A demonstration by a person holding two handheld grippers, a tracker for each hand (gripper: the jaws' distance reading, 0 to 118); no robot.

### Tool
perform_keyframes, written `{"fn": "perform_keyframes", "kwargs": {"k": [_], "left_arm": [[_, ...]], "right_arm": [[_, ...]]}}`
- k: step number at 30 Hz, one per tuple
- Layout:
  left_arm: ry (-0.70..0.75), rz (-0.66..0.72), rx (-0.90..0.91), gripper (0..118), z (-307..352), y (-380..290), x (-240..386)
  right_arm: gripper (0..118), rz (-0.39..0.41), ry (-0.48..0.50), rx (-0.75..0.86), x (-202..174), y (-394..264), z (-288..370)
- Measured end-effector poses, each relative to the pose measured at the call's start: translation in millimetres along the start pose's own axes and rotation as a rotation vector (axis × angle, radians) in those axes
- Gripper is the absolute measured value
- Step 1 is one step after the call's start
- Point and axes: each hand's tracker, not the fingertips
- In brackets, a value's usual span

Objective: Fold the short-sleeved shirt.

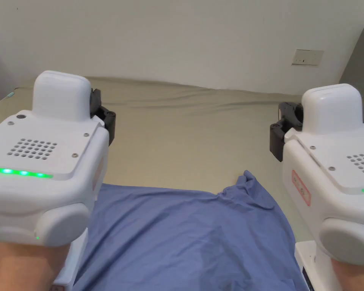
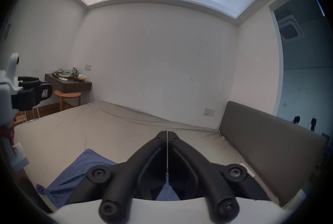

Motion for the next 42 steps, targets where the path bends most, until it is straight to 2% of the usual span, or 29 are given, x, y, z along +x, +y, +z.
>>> {"fn": "perform_keyframes", "kwargs": {"k": [3,10,13,17,22,23,24,25,26,27,28,34,39,40,42], "left_arm": [[-0.011,-0.002,-0.003,1,-7.3,-3.0,10.4],[-0.024,-0.074,-0.020,0,-29.1,-20.3,27.4],[-0.031,-0.087,-0.062,0,-47.1,-37.7,28.5],[-0.073,-0.054,-0.241,0,-90.5,-96.7,21.3],[-0.091,-0.022,-0.673,0,-153.8,-224.4,-15.7],[-0.073,-0.007,-0.710,5,-161.3,-244.5,-25.3],[-0.041,-0.020,-0.718,20,-169.5,-259.7,-34.3],[-0.005,-0.049,-0.722,50,-179.1,-270.3,-40.9],[0.005,-0.079,-0.749,96,-195.3,-280.4,-48.4],[-0.005,-0.075,-0.782,112,-209.5,-286.3,-54.8],[0.005,-0.063,-0.796,114,-225.0,-292.2,-60.7],[0.109,0.076,-0.785,114,-310.0,-308.6,-94.8],[0.099,0.040,-0.847,111,-336.7,-319.9,-82.9],[0.081,0.009,-0.873,108,-339.9,-324.9,-78.0],[0.064,-0.048,-0.914,86,-342.6,-336.8,-67.6]], "right_arm": [[0,0.025,-0.003,0.016,-11.4,-4.8,-6.3],[0,-0.014,-0.018,-0.023,-15.7,-27.0,-37.3],[0,-0.005,-0.015,-0.073,-22.6,-40.9,-52.3],[0,-0.008,0.002,-0.157,-25.6,-70.4,-76.7],[0,-0.003,-0.001,-0.315,-7.5,-122.8,-112.7],[0,-0.010,-0.001,-0.342,-2.1,-132.8,-119.0],[0,-0.013,-0.012,-0.361,8.0,-144.7,-125.7],[0,-0.012,-0.024,-0.378,13.8,-153.5,-131.3],[0,-0.010,-0.036,-0.398,20.1,-162.2,-138.0],[0,-0.013,-0.046,-0.420,26.0,-169.5,-144.5],[0,-0.020,-0.053,-0.433,32.7,-176.3,-149.4],[0,-0.009,-0.091,-0.501,60.2,-201.3,-171.0],[0,-0.027,-0.108,-0.548,72.2,-212.4,-178.7],[0,-0.027,-0.111,-0.554,72.3,-213.8,-178.9],[0,-0.026,-0.111,-0.563,72.1,-216.4,-179.9]]}}
